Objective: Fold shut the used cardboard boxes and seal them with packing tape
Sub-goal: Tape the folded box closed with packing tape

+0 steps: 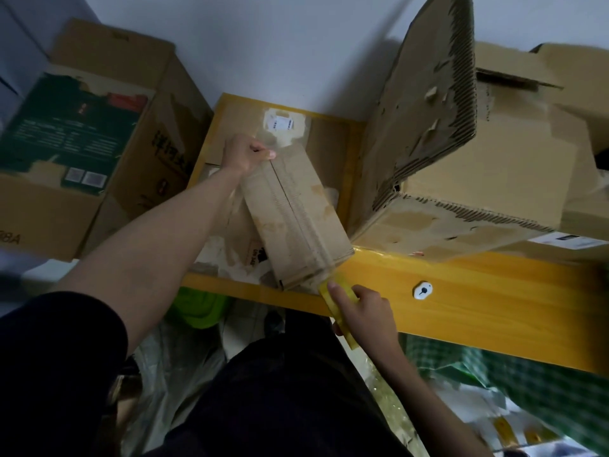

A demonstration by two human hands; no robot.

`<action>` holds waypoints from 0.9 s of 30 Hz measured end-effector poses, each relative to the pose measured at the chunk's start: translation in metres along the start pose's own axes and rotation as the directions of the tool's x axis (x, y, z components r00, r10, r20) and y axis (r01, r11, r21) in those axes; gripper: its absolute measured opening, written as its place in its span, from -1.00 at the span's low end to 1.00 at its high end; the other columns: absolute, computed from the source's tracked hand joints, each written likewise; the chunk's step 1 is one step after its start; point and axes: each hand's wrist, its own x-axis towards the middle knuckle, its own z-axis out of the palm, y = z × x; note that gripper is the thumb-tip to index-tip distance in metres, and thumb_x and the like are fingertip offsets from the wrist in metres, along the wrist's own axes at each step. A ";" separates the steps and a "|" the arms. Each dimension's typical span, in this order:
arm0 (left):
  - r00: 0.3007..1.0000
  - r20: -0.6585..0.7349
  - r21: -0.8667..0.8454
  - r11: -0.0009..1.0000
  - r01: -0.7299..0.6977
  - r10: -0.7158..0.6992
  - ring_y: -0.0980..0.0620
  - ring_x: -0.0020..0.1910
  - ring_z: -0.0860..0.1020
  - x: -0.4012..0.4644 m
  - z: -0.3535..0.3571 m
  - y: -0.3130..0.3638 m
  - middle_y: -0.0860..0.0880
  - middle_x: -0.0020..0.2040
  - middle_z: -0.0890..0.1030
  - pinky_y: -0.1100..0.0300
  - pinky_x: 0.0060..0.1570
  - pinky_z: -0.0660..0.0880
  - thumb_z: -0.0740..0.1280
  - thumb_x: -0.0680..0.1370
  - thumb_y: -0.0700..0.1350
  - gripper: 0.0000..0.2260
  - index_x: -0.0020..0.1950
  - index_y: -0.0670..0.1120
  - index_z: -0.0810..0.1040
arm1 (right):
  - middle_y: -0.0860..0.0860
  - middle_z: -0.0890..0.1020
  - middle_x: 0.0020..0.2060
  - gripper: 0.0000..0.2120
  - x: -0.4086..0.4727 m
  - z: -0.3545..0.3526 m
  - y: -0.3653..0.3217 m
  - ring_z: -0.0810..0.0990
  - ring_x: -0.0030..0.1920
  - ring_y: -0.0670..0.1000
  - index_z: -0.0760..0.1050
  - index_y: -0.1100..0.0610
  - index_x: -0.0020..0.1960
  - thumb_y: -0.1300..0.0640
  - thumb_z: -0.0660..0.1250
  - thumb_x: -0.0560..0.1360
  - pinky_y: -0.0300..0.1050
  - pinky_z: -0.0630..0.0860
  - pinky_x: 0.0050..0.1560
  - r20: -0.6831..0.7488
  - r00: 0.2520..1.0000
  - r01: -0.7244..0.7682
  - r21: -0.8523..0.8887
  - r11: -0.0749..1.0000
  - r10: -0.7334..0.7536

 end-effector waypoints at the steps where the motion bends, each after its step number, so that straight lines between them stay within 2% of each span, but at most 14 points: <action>1: 1.000 -0.002 -0.004 1.000 -0.002 0.002 -0.05 0.10 0.63 0.000 0.000 0.000 -0.12 0.07 0.70 0.09 0.19 0.55 0.55 0.46 -0.07 -0.71 0.10 -0.19 0.70 | 0.08 0.71 -0.31 -0.16 0.002 0.002 0.001 0.68 -0.05 0.10 0.59 0.13 0.16 -0.57 0.09 0.38 0.11 0.59 0.04 0.000 1.000 0.001 0.010 1.000 -0.001; 4: 1.000 -0.004 0.000 1.000 0.004 -0.004 0.00 0.08 0.62 -0.002 -0.001 0.003 -0.09 0.07 0.69 0.15 0.18 0.53 0.55 0.46 -0.07 -0.70 0.12 -0.18 0.70 | 0.05 0.67 -0.39 -0.32 0.005 0.006 0.005 0.67 -0.18 0.09 0.59 0.09 -0.13 -0.53 0.14 0.41 0.13 0.59 -0.05 0.007 1.000 -0.012 0.005 1.000 0.012; 6: 1.000 0.005 0.004 1.000 -0.004 0.004 -0.01 0.10 0.62 -0.001 -0.002 0.002 -0.11 0.08 0.69 0.20 0.15 0.51 0.54 0.46 -0.07 -0.71 0.12 -0.19 0.70 | 0.03 0.65 -0.46 -0.38 0.007 0.006 0.007 0.66 -0.27 0.06 0.57 0.11 -0.21 -0.47 0.19 0.45 0.12 0.60 -0.10 0.012 1.000 -0.009 0.018 1.000 0.008; 10: 1.000 0.019 0.006 1.000 -0.005 0.004 0.00 0.13 0.62 -0.002 -0.003 0.004 -0.12 0.11 0.69 0.24 0.14 0.49 0.54 0.47 -0.07 -0.70 0.13 -0.19 0.69 | 0.03 0.65 -0.42 -0.33 0.012 0.010 0.014 0.66 -0.28 0.04 0.61 0.15 -0.09 -0.47 0.20 0.45 0.11 0.60 -0.13 0.018 1.000 0.001 0.022 1.000 -0.002; 13: 1.000 0.025 0.001 1.000 0.004 -0.004 0.03 0.10 0.61 -0.004 -0.003 0.007 -0.12 0.12 0.69 0.26 0.13 0.48 0.54 0.47 -0.08 -0.70 0.14 -0.19 0.69 | 0.07 0.70 -0.36 -0.35 0.016 0.010 0.017 0.69 -0.24 -0.01 0.60 0.21 0.19 -0.37 0.24 0.53 0.01 0.57 -0.10 0.050 0.999 -0.014 0.041 0.999 0.012; 15: 1.000 0.024 -0.007 1.000 0.007 -0.007 0.04 0.09 0.61 -0.005 -0.003 0.008 -0.13 0.12 0.69 0.25 0.14 0.48 0.54 0.47 -0.08 -0.70 0.14 -0.19 0.69 | 0.12 0.71 -0.31 -0.37 0.018 0.010 0.018 0.70 -0.23 -0.04 0.55 0.24 0.26 -0.31 0.26 0.56 -0.06 0.55 -0.12 0.089 0.996 -0.024 0.060 0.998 0.018; 17: 1.000 0.028 0.000 1.000 0.004 -0.004 0.03 0.11 0.60 -0.005 -0.003 0.009 -0.12 0.14 0.68 0.25 0.15 0.48 0.53 0.48 -0.07 -0.70 0.15 -0.17 0.69 | 0.18 0.73 -0.15 -0.43 0.022 0.012 0.021 0.70 -0.09 0.01 0.54 0.25 0.29 -0.23 0.26 0.60 -0.11 0.48 -0.14 0.133 0.991 -0.030 0.101 0.994 0.017; 18: 0.999 0.032 0.012 1.000 -0.008 0.007 0.06 0.09 0.59 -0.007 -0.004 0.010 -0.10 0.13 0.68 0.26 0.13 0.47 0.51 0.49 -0.07 -0.71 0.16 -0.17 0.69 | 0.18 0.71 0.00 -0.45 0.024 0.013 0.020 0.67 0.03 0.07 0.53 0.24 0.31 -0.21 0.26 0.61 -0.10 0.45 -0.08 0.151 0.989 -0.026 0.116 0.993 0.008; 19: 0.999 0.039 0.029 0.999 -0.023 0.022 0.09 0.05 0.58 -0.009 -0.004 0.011 -0.07 0.10 0.68 0.29 0.08 0.45 0.49 0.51 -0.07 -0.72 0.16 -0.18 0.69 | 0.13 0.67 0.10 -0.49 0.026 0.015 0.021 0.62 0.13 0.10 0.54 0.19 0.32 -0.20 0.26 0.61 -0.08 0.43 0.00 0.166 0.986 -0.011 0.140 0.990 -0.013; 20: 0.998 0.052 0.047 0.998 -0.040 0.037 0.11 -0.03 0.56 -0.010 -0.004 0.010 -0.04 0.01 0.67 0.30 0.00 0.45 0.46 0.54 -0.05 -0.74 0.13 -0.18 0.69 | 0.05 0.64 0.10 -0.57 0.027 0.016 0.021 0.58 0.15 0.09 0.56 0.12 0.26 -0.19 0.26 0.62 -0.09 0.42 0.03 0.187 0.982 -0.012 0.154 0.988 -0.018; 22: 0.996 0.072 0.092 0.994 -0.058 0.051 0.07 -0.20 0.53 -0.015 -0.004 0.007 -0.04 -0.16 0.63 0.18 -0.15 0.44 0.40 0.58 0.03 -0.71 0.04 -0.20 0.70 | -0.07 0.62 -0.11 -0.72 0.031 0.019 0.022 0.57 0.01 0.04 0.56 0.04 0.00 -0.16 0.26 0.62 -0.14 0.42 -0.10 0.198 0.979 0.010 0.190 0.982 -0.048; 23: 0.996 0.066 0.113 0.992 -0.061 0.054 0.02 -0.24 0.53 -0.018 -0.005 0.006 -0.06 -0.21 0.63 0.13 -0.17 0.43 0.37 0.59 0.07 -0.68 -0.01 -0.20 0.70 | -0.07 0.61 -0.19 -0.70 0.034 0.021 0.024 0.59 -0.06 0.03 0.55 0.05 -0.06 -0.17 0.27 0.61 -0.14 0.44 -0.14 0.191 0.980 0.019 0.222 0.975 -0.063; 25: 0.999 0.031 0.135 0.990 -0.047 0.043 -0.01 -0.27 0.53 -0.025 -0.009 0.006 -0.08 -0.26 0.63 0.13 -0.19 0.38 0.36 0.59 0.09 -0.68 -0.12 -0.14 0.70 | 0.03 0.67 -0.20 -0.56 0.038 0.023 0.029 0.67 -0.10 0.08 0.58 0.09 -0.05 -0.30 0.28 0.54 0.04 0.57 -0.07 0.144 0.988 0.014 0.265 0.964 -0.054; 27: 0.999 -0.019 0.165 0.985 -0.045 0.049 0.04 -0.33 0.46 -0.037 -0.017 0.008 0.01 -0.36 0.53 0.15 -0.18 0.31 0.35 0.61 0.05 -0.67 -0.31 -0.05 0.57 | 0.14 0.69 -0.21 -0.54 0.042 0.019 0.025 0.70 -0.17 0.16 0.59 0.08 -0.09 -0.34 0.27 0.49 0.14 0.61 -0.09 0.117 0.991 0.034 0.279 0.960 -0.069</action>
